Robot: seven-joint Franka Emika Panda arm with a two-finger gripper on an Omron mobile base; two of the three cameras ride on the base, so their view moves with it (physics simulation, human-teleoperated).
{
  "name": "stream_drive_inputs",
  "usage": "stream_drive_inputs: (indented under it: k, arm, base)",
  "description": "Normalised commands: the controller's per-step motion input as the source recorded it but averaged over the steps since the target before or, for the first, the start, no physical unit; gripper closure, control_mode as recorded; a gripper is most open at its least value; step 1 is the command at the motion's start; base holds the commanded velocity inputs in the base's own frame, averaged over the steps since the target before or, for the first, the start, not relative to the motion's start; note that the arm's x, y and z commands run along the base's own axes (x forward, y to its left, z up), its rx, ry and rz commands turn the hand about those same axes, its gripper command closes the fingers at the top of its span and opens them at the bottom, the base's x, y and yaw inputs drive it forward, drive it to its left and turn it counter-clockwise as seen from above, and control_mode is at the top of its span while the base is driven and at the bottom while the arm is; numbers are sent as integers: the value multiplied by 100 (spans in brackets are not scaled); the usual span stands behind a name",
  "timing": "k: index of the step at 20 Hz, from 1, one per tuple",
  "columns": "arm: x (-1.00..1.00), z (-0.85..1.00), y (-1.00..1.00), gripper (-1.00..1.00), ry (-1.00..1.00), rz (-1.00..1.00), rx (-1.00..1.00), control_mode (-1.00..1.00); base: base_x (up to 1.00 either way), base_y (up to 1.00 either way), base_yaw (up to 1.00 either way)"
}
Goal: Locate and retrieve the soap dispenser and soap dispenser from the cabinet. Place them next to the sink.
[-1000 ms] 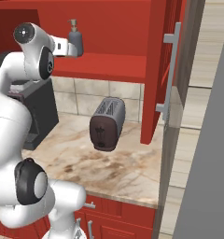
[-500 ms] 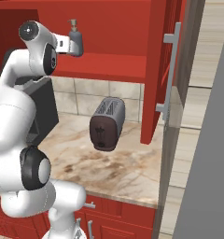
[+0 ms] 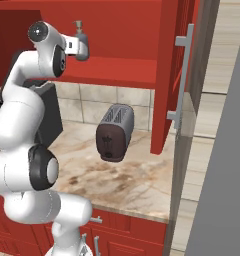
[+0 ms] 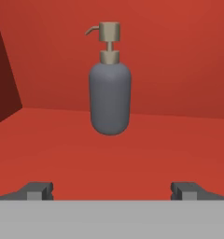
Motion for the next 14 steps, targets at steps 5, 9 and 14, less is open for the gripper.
stream_drive_inputs:
  k: [5, 9, 14]
  arm:
    - [32, 0, 1, -100, 0, 0, 0, -100]
    - [30, 0, 2, -100, 0, 0, 0, -100]
    - [28, 0, 3, -100, 0, 0, 0, -100]
  base:
    - [0, 0, 0]
    - [0, 0, 0]
    - [0, 0, 0]
